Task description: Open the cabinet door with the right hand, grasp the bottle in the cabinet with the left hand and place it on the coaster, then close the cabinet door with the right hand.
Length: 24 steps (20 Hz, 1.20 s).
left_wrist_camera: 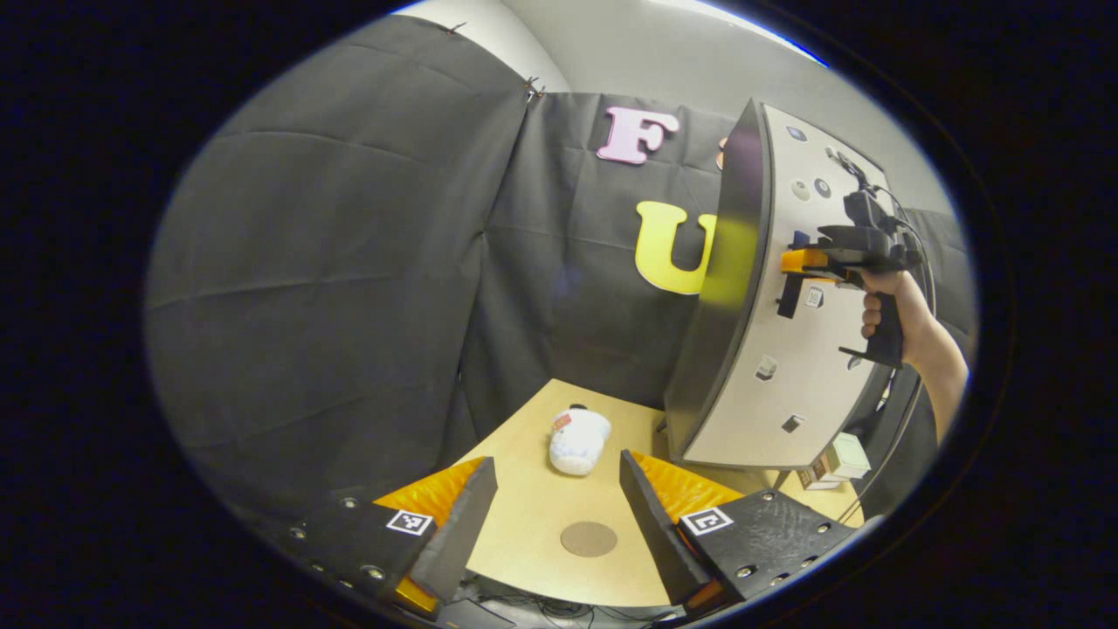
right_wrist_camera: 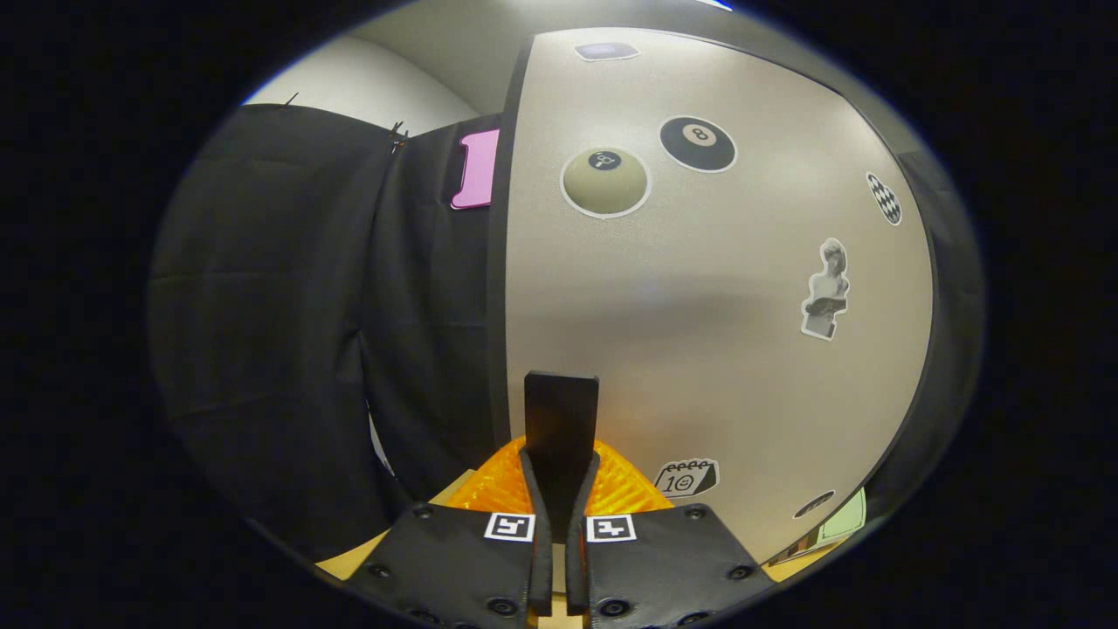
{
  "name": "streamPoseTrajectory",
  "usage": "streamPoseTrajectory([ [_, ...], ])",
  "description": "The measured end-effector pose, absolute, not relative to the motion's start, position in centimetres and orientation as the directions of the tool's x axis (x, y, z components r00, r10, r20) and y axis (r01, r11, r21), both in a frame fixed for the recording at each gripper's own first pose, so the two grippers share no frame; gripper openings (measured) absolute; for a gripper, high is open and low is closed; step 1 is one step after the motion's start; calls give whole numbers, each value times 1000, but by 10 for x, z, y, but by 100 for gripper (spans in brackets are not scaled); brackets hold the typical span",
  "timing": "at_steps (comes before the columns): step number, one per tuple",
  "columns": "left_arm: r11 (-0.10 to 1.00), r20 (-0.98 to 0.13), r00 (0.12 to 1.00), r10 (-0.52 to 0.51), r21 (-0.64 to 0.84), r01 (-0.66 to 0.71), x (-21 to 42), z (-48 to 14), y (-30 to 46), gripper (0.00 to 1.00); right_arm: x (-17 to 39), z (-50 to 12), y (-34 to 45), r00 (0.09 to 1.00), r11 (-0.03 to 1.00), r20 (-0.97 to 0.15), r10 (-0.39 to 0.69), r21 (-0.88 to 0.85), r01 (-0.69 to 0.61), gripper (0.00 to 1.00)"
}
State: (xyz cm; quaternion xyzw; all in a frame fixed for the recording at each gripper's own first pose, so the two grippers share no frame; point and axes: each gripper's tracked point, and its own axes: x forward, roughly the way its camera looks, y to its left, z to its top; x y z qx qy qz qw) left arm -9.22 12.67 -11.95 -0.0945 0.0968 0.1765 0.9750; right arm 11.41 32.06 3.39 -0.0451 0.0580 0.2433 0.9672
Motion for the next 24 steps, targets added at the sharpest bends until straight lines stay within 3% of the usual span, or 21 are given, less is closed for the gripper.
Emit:
streamPoseTrajectory([
  [8,941,-223,935,276,-137,-310,-94,-113,85,86,67,34,302,801,803,-147,581,-61,-593,8],
  [13,926,-215,925,315,-142,-348,-101,-101,51,87,39,34,281,728,733,-148,670,-28,-680,7],
  [24,921,-182,914,362,-80,-381,-137,-68,-43,87,40,33,273,618,625,-143,773,11,-780,7],
])
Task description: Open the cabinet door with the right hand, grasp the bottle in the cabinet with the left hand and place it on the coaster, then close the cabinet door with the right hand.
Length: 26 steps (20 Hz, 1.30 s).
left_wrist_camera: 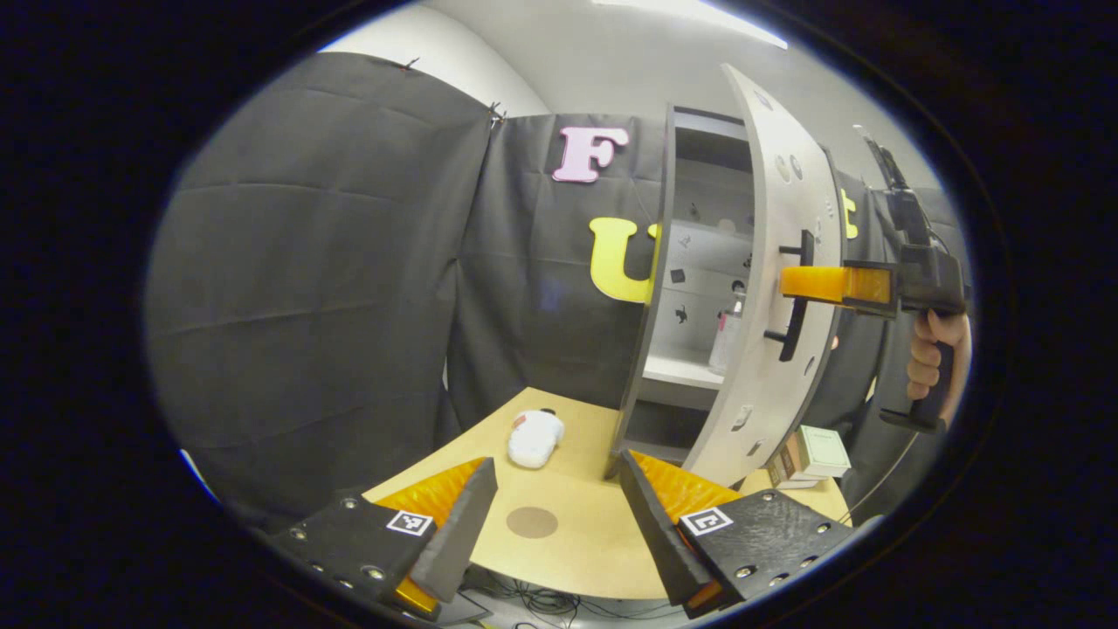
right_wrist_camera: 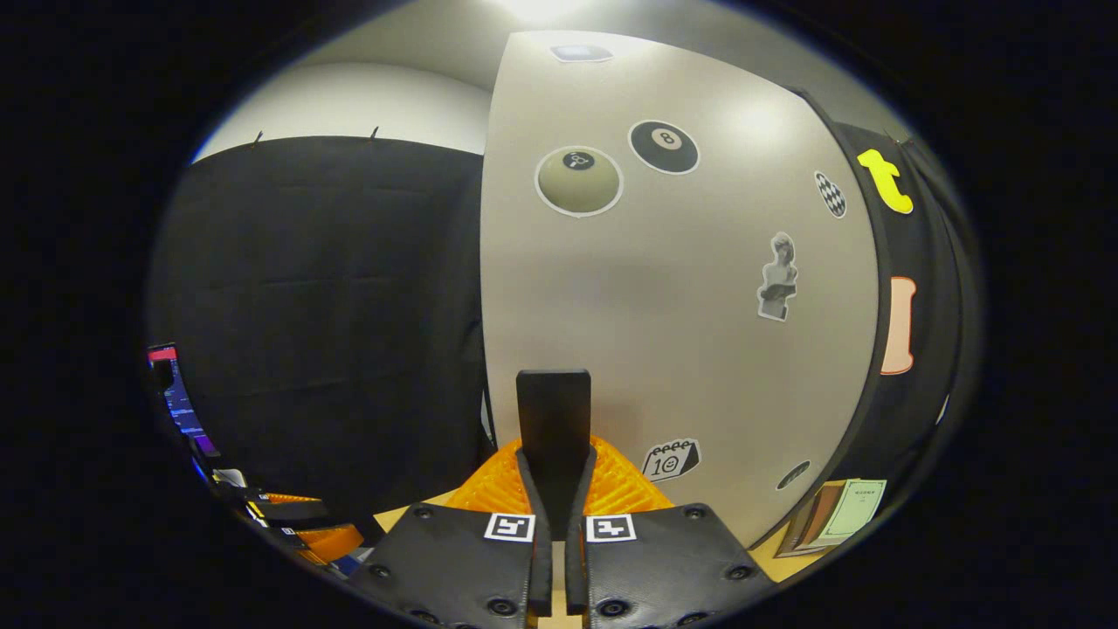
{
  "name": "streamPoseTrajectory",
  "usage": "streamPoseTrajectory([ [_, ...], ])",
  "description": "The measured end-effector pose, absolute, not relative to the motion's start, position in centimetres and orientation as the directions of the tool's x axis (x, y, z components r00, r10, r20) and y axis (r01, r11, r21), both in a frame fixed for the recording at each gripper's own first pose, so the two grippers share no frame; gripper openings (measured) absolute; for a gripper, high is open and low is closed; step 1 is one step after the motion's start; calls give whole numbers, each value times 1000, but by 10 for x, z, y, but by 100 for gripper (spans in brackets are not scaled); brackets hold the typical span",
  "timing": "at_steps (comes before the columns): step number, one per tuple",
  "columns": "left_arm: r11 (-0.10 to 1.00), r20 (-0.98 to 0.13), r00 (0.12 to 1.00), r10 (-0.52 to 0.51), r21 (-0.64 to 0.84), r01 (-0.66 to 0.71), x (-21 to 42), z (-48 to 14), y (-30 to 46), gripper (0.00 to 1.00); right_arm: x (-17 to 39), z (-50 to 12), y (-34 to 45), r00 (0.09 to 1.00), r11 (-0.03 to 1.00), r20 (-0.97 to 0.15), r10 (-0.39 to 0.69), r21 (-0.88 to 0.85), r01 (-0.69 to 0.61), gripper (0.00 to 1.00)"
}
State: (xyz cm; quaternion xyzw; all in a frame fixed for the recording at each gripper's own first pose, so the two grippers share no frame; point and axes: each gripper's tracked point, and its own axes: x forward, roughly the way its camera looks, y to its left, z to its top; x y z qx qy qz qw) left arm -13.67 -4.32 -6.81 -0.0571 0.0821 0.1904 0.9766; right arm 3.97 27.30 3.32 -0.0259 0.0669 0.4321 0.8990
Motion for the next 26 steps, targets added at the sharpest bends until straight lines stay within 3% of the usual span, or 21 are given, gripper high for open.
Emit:
streamPoseTrajectory([
  [8,924,-190,909,370,-30,-382,-158,-71,-107,86,47,33,266,602,612,-132,788,50,-789,7],
  [16,956,-231,937,261,-76,-285,-131,-82,-169,87,50,34,257,652,661,-115,750,90,-745,7],
  [22,976,-243,954,178,-78,-202,-93,-81,-190,88,57,34,241,726,737,-127,676,98,-669,7],
  [26,988,-263,960,96,-88,-123,-58,-86,-190,87,65,37,215,822,829,-125,556,10,-559,6],
])
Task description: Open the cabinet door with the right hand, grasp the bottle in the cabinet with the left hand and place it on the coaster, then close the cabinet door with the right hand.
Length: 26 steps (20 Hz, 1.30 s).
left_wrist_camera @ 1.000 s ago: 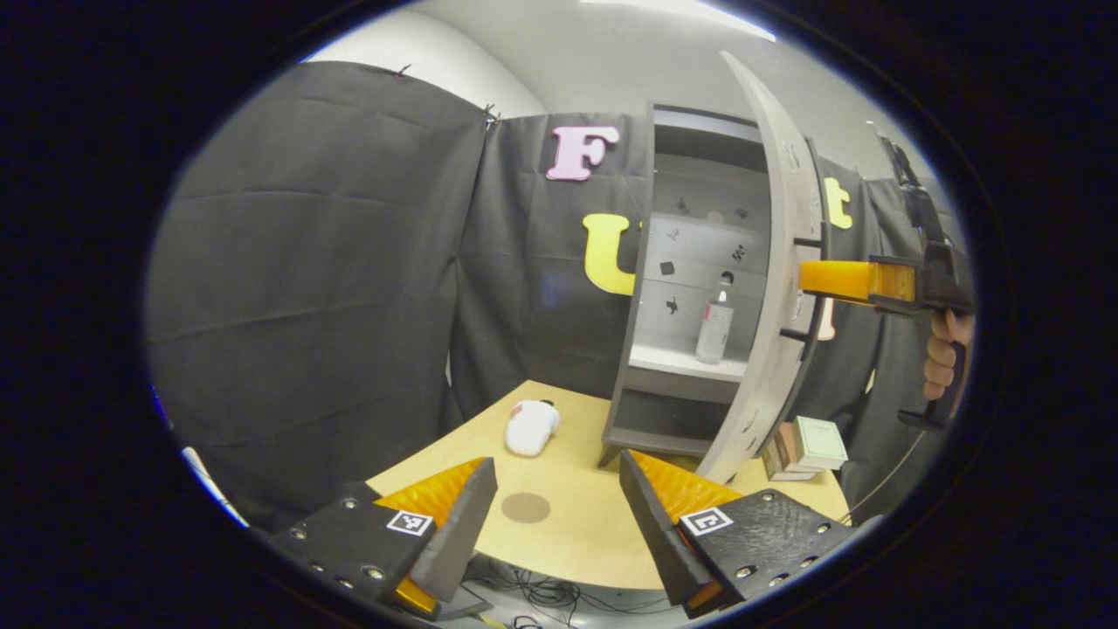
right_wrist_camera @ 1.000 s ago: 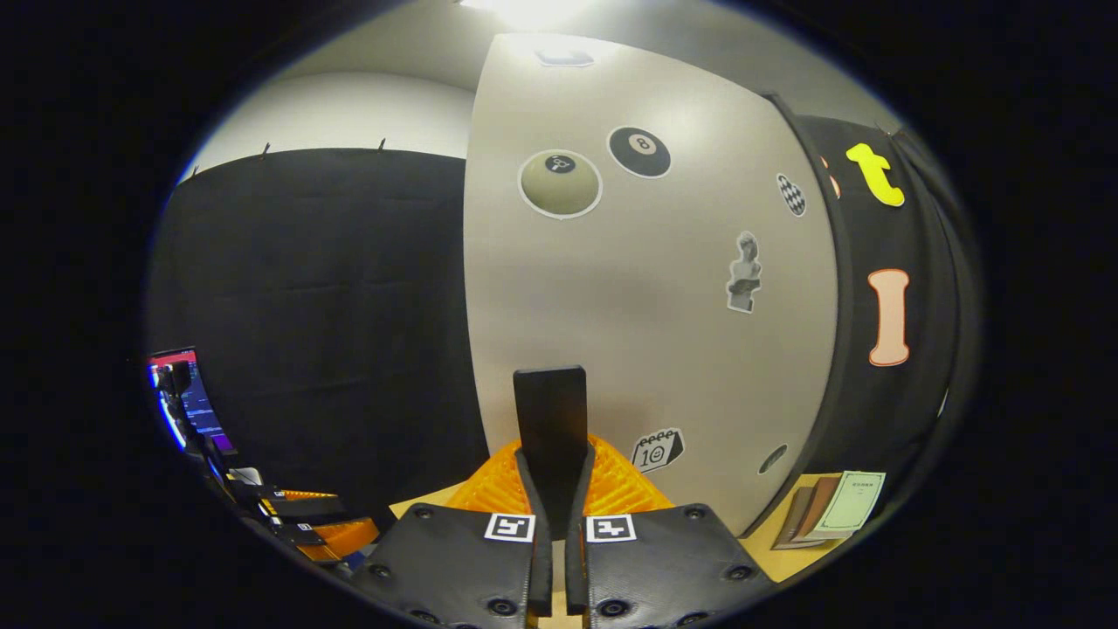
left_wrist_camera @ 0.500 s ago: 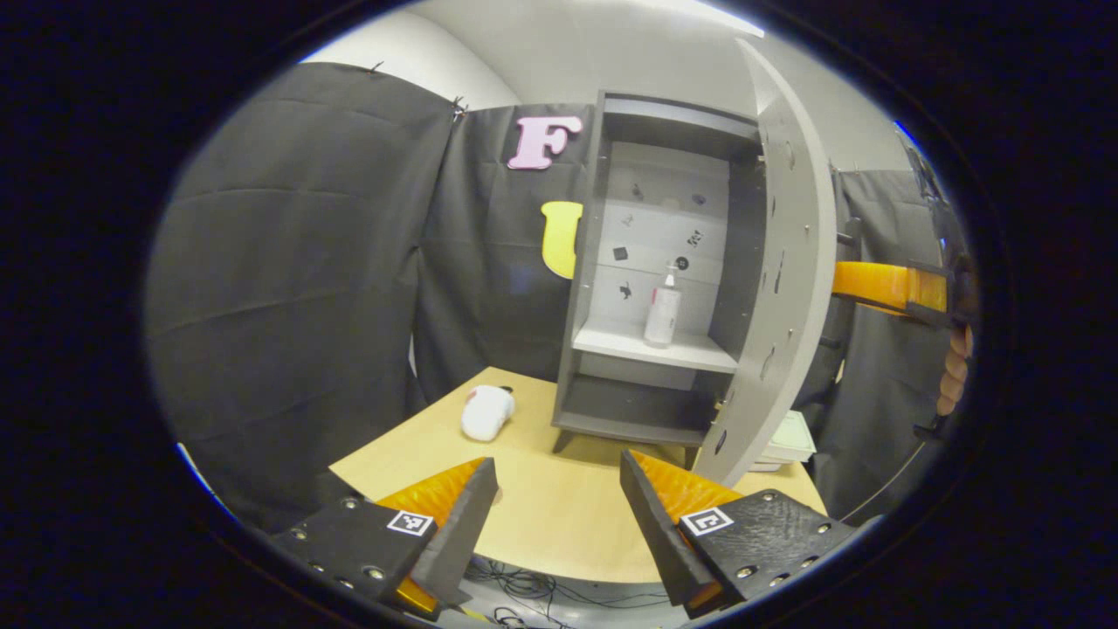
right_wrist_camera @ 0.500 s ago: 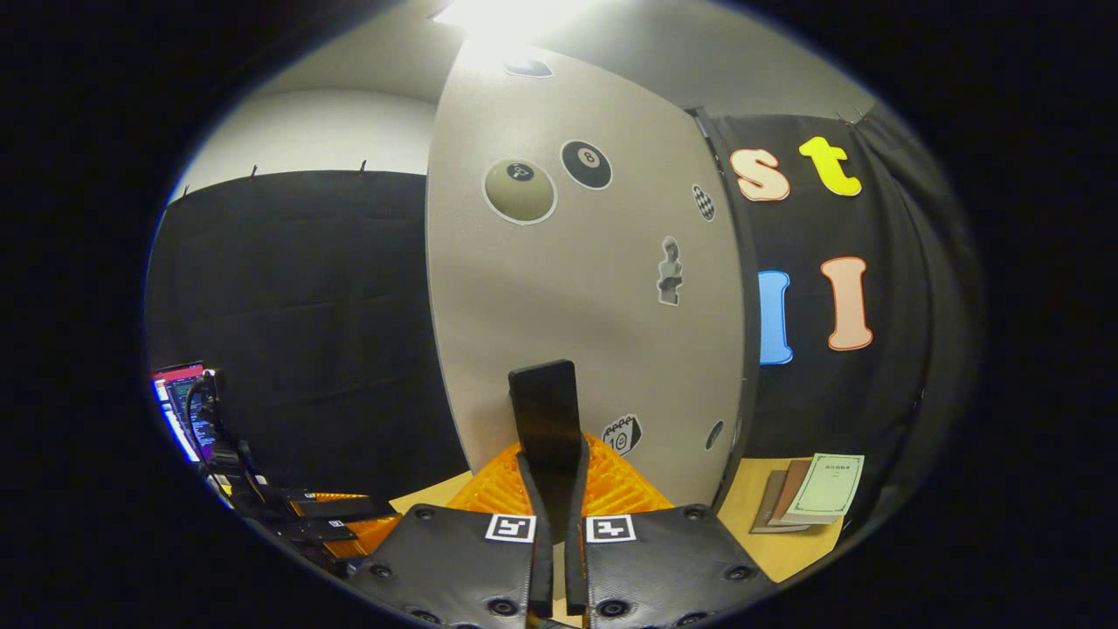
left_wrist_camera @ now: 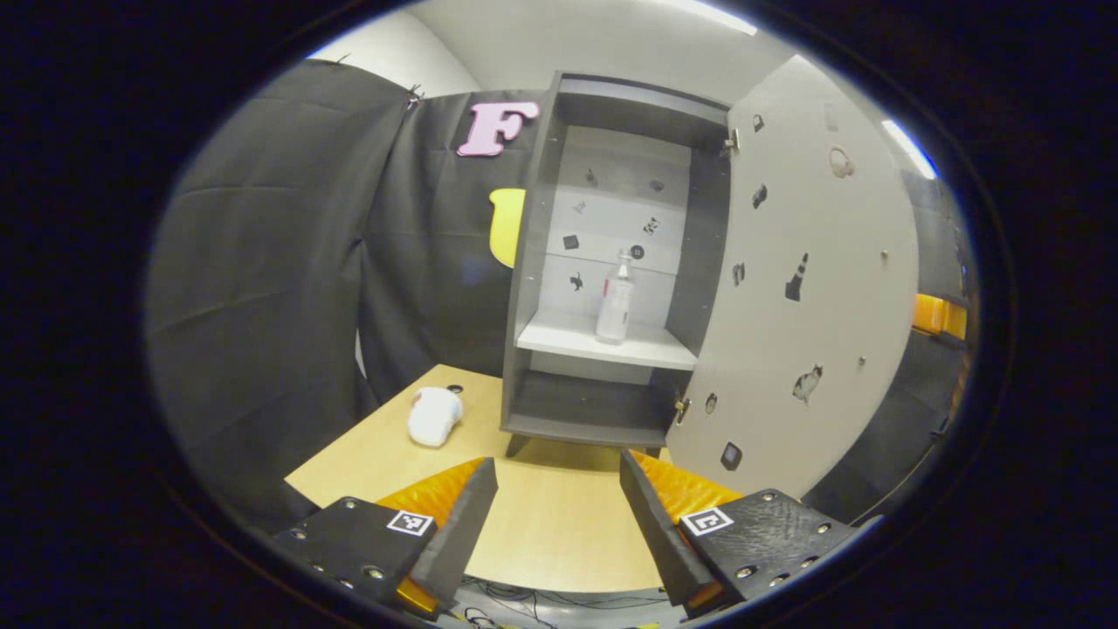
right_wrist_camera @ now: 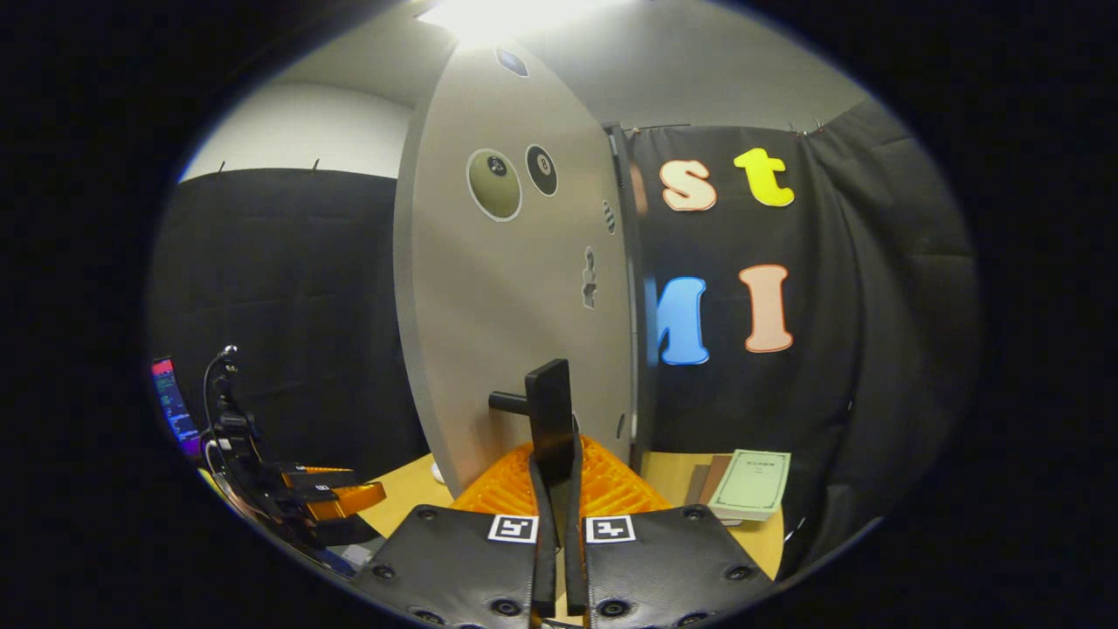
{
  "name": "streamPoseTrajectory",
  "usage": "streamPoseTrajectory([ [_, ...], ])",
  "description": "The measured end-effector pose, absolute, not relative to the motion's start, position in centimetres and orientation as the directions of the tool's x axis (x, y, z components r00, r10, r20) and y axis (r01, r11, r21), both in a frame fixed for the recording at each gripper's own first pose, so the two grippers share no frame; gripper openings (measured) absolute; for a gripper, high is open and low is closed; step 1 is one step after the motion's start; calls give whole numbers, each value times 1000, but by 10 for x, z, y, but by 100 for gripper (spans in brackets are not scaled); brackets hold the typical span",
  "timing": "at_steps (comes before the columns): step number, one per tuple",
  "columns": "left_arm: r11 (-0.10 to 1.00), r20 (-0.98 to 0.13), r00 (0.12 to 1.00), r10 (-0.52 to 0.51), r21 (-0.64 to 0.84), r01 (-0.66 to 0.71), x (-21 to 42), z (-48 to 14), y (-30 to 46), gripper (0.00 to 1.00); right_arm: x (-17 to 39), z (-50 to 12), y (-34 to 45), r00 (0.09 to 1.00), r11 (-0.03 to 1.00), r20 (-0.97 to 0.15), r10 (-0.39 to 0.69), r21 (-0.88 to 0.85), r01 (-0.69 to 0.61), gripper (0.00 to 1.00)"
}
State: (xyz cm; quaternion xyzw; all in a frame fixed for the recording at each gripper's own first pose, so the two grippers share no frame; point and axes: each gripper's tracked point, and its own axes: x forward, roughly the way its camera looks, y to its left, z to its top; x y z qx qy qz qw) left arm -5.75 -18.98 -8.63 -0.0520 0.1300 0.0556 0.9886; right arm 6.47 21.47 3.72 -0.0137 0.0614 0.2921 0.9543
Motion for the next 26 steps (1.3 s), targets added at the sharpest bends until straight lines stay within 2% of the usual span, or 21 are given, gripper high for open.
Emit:
streamPoseTrajectory([
  [2,992,-271,961,51,-100,-81,-38,-90,-185,86,64,37,208,863,868,-129,489,-33,-496,5],
  [4,993,-282,960,0,-117,-35,-20,-92,-178,87,65,38,213,877,886,-132,462,17,-464,2],
  [5,993,-283,959,-23,-120,-12,-10,-92,-173,87,65,39,211,887,896,-126,444,44,-442,5],
  [6,993,-284,958,-41,-118,8,0,-90,-167,87,65,40,206,901,909,-120,417,60,-412,2],
  [8,993,-282,956,-77,-112,47,18,-85,-148,86,66,35,198,932,940,-123,341,74,-334,5],
  [12,982,-252,951,-179,-106,157,61,-72,-122,87,39,27,192,964,966,-125,233,143,-215,5],
  [14,975,-238,946,-221,-78,208,80,-65,-112,87,26,24,176,984,983,-134,121,153,-100,5],
  [15,970,-227,944,-241,-65,232,86,-60,-108,87,16,26,168,988,986,-135,76,159,-54,1],
  [19,939,-168,923,-345,-64,339,119,-35,-112,87,-13,39,132,983,980,-131,-131,135,149,2],
  [21,928,-146,917,-372,-78,364,138,-26,-119,87,-6,48,120,976,968,-106,-189,145,203,0],
  [23,920,-118,914,-389,-95,380,155,-15,-132,87,9,50,103,967,961,-96,-236,127,247,2],
  [25,913,-82,911,-403,-96,396,172,0,-146,86,32,54,90,965,959,-81,-251,116,259,0],
  [26,914,-65,913,-402,-87,396,183,7,-152,86,49,54,84,966,958,-65,-251,123,258,3],
])
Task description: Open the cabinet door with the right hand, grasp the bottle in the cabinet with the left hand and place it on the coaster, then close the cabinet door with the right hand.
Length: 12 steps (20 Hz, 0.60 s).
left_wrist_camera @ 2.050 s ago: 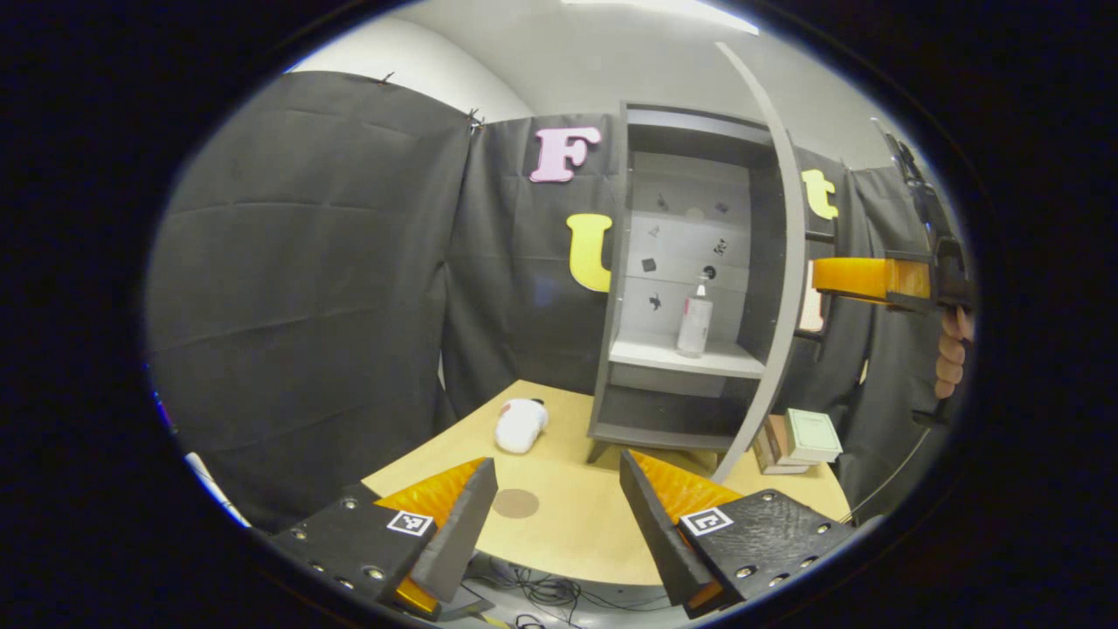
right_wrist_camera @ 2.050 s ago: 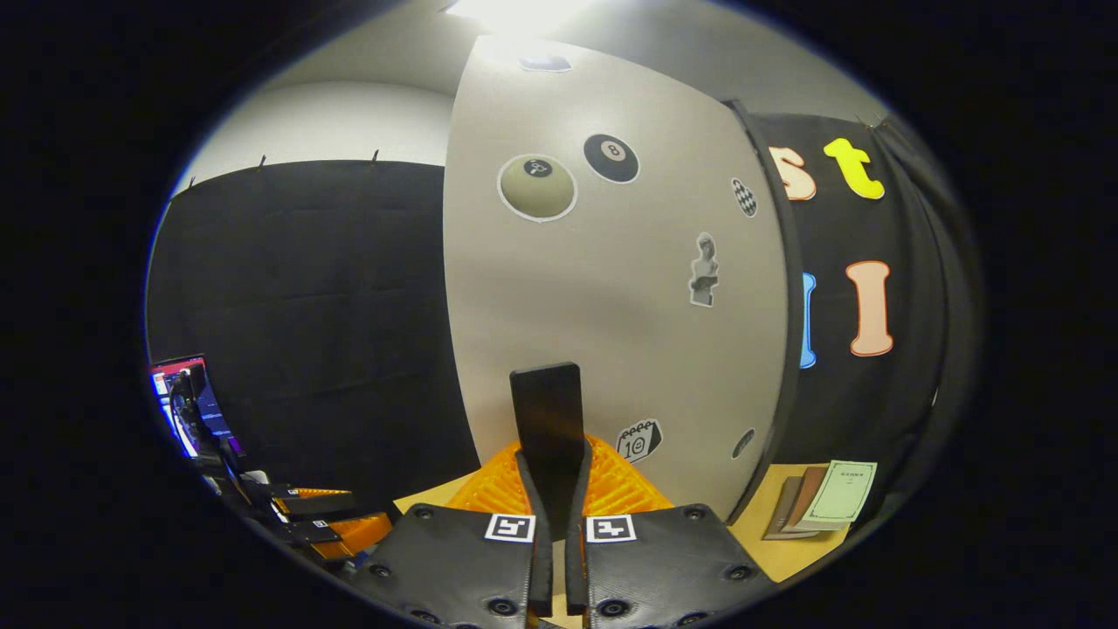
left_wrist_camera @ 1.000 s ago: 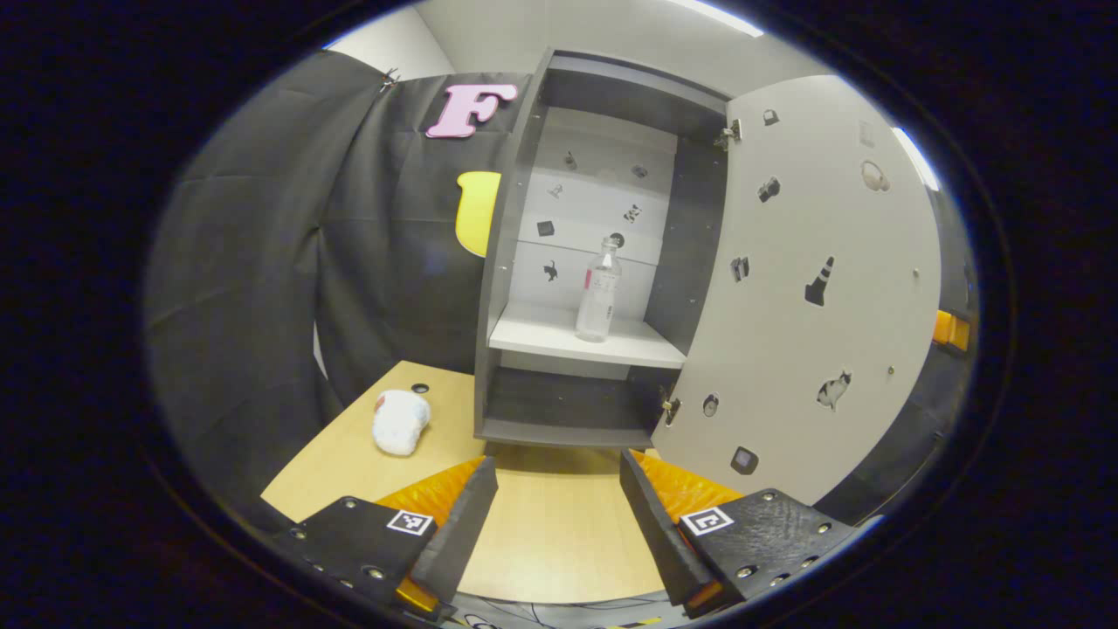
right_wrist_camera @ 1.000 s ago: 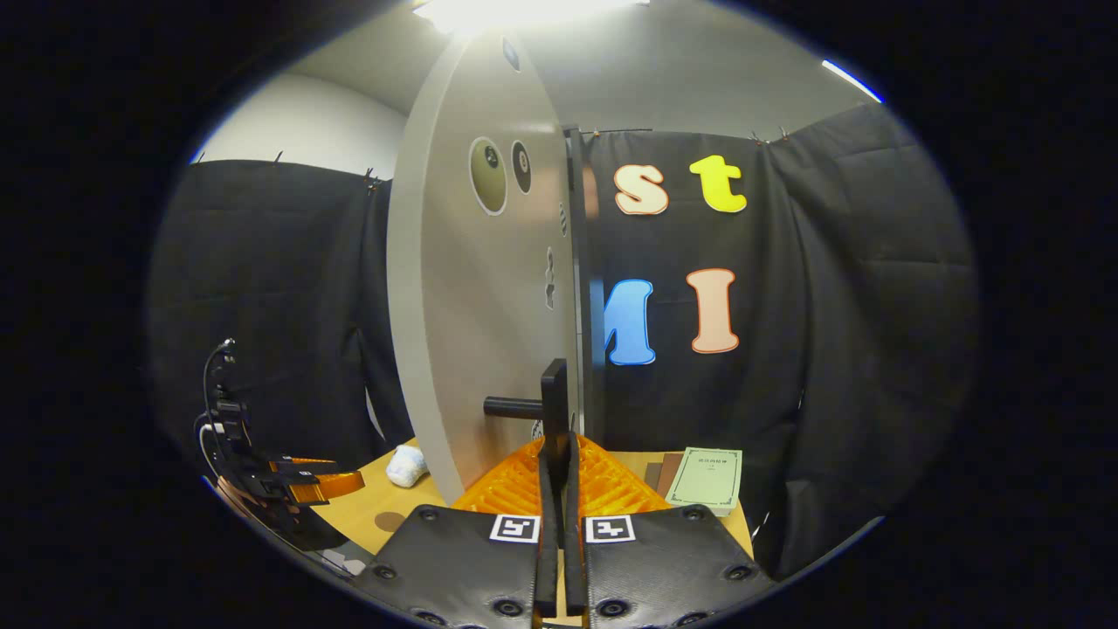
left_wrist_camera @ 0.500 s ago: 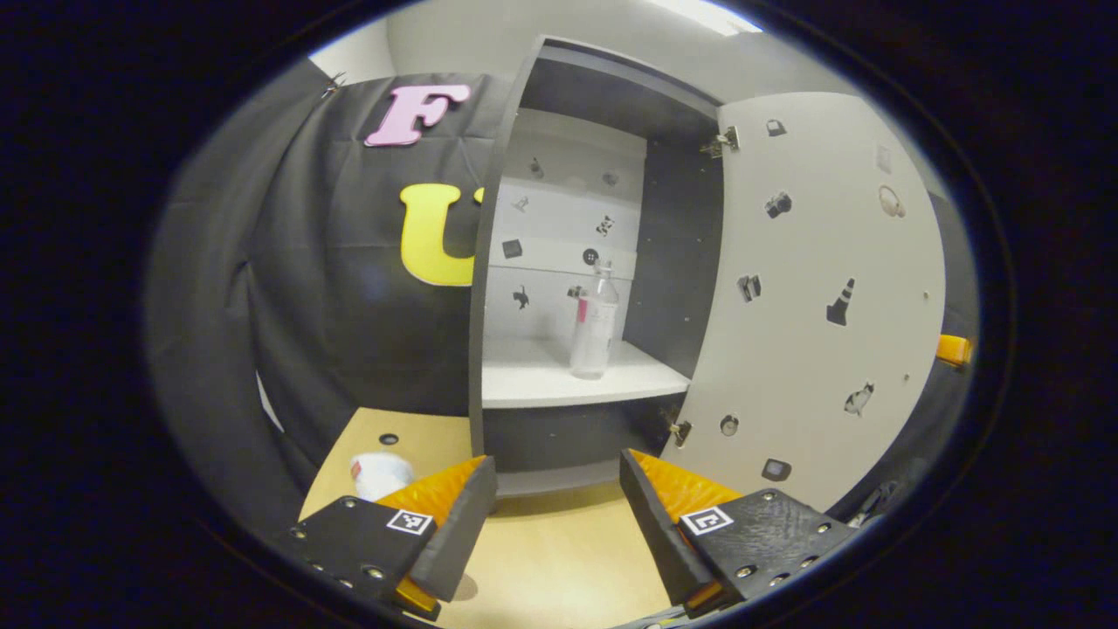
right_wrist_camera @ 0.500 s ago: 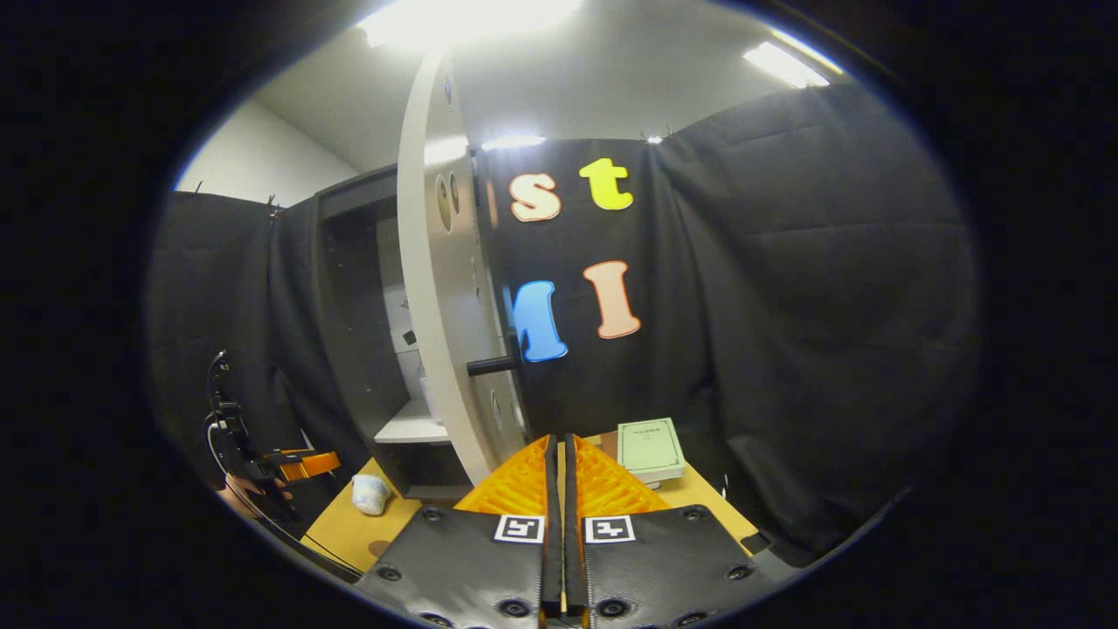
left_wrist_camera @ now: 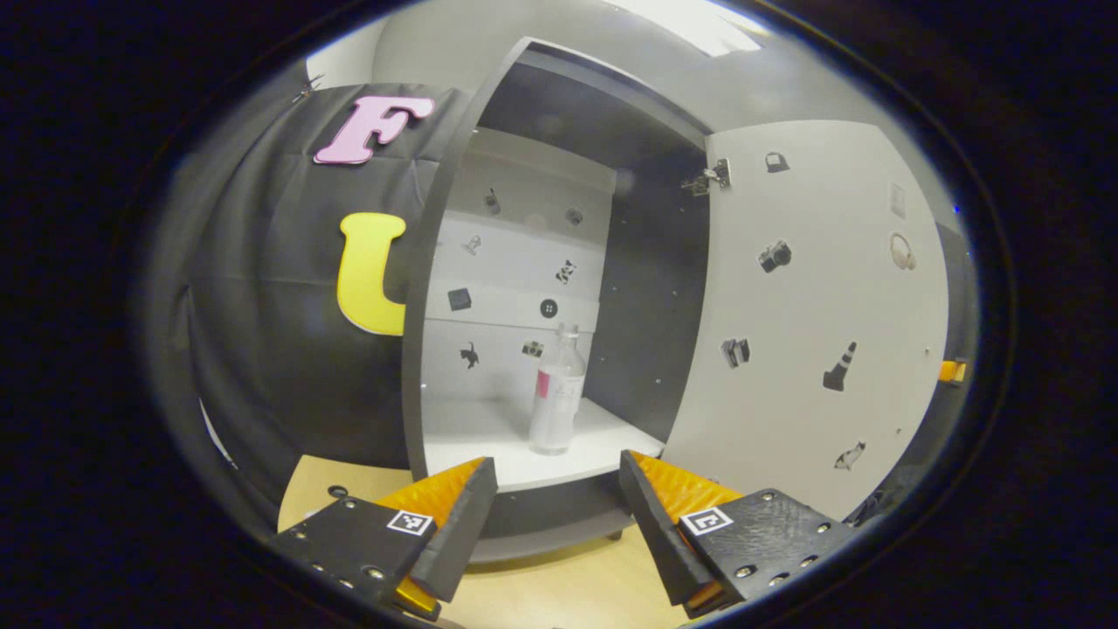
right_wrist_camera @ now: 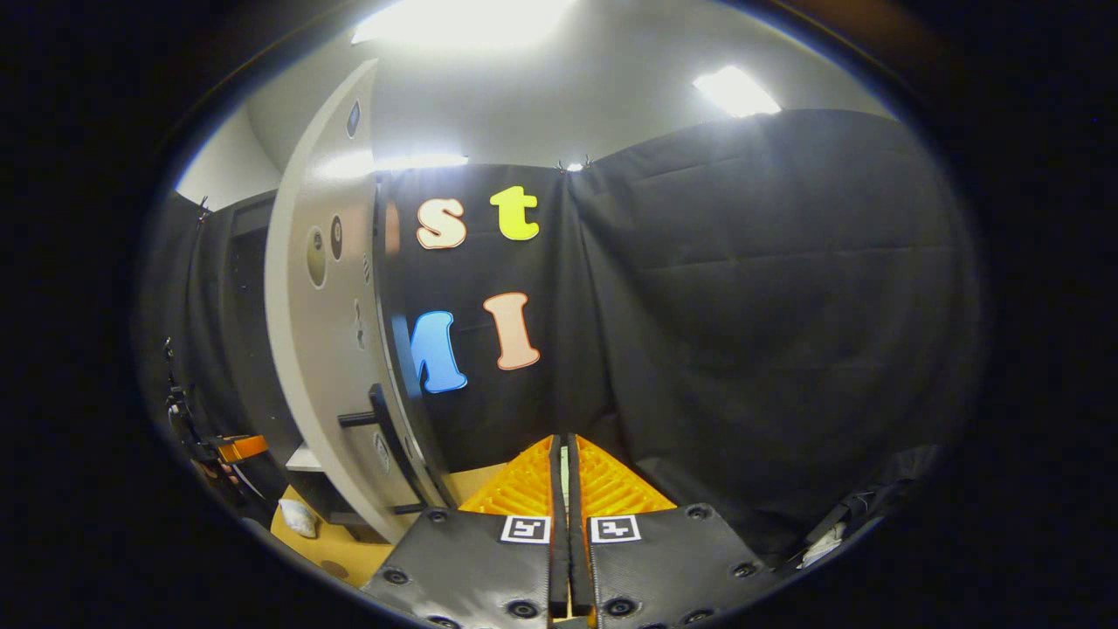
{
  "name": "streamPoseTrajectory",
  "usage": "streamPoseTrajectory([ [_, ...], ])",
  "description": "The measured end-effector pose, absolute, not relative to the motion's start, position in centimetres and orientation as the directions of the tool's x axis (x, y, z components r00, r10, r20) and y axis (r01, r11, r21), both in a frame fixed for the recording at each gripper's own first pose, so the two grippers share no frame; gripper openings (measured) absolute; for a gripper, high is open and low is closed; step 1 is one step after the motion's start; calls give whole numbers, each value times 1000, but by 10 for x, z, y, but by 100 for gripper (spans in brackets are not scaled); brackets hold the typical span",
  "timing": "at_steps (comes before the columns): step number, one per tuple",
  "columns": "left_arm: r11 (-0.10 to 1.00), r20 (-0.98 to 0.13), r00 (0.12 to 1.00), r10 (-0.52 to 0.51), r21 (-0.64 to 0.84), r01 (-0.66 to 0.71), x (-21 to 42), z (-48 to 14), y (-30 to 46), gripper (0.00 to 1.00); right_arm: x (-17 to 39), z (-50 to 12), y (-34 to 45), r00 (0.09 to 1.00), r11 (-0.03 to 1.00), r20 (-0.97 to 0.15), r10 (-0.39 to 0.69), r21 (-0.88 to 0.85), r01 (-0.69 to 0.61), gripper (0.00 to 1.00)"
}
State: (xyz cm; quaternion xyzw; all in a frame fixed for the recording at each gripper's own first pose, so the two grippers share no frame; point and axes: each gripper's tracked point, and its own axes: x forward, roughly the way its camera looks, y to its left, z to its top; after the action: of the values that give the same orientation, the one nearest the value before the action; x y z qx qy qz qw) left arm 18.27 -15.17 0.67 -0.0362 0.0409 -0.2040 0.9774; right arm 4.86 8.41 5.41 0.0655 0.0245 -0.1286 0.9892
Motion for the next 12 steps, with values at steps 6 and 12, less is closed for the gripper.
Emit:
streamPoseTrajectory([
  [6,938,-9,938,-346,-5,346,253,26,-182,87,149,28,55,972,956,-79,-221,178,232,27],
  [12,944,-34,945,-325,42,326,325,7,-216,85,202,10,29,967,955,-112,-231,166,247,92],
])
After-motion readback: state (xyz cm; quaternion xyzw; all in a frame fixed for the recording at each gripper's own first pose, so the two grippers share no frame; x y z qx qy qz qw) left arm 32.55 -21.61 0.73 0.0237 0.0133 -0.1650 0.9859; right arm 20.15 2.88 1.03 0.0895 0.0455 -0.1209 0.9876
